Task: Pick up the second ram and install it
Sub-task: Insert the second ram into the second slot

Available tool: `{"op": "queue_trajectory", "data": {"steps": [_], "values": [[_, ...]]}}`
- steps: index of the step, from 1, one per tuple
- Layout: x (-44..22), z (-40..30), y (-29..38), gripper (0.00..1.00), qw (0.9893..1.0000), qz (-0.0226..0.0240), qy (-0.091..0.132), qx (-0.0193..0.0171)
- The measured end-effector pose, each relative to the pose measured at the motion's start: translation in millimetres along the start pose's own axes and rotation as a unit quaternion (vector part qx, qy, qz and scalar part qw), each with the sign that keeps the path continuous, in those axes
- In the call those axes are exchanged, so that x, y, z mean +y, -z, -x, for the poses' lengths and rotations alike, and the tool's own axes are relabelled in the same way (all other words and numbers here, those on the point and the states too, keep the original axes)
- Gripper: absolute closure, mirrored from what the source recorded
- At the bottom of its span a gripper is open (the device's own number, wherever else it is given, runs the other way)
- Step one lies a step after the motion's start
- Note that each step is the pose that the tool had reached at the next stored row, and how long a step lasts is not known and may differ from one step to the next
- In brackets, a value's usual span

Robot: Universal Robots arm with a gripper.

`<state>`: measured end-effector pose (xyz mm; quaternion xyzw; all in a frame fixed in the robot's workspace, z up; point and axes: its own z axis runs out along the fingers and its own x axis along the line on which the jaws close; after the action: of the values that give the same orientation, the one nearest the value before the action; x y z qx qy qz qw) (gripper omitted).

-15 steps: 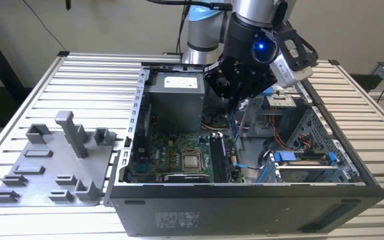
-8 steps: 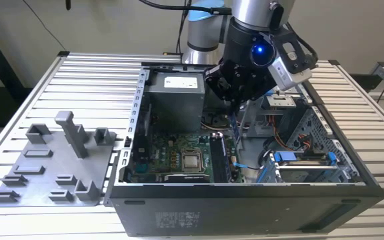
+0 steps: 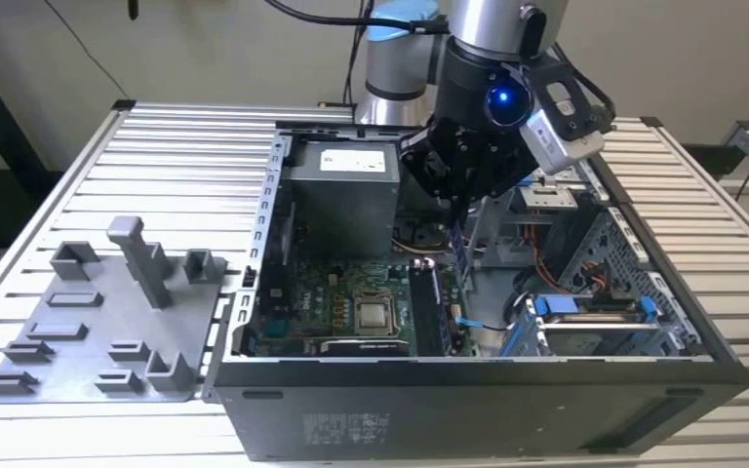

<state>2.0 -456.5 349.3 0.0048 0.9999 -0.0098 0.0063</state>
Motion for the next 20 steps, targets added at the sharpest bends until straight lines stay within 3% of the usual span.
{"op": "queue_trajectory", "data": {"steps": [20], "values": [[2.6, -0.1, -3.2, 0.86, 1.0000, 0.0000, -0.001, -0.0005]]}}
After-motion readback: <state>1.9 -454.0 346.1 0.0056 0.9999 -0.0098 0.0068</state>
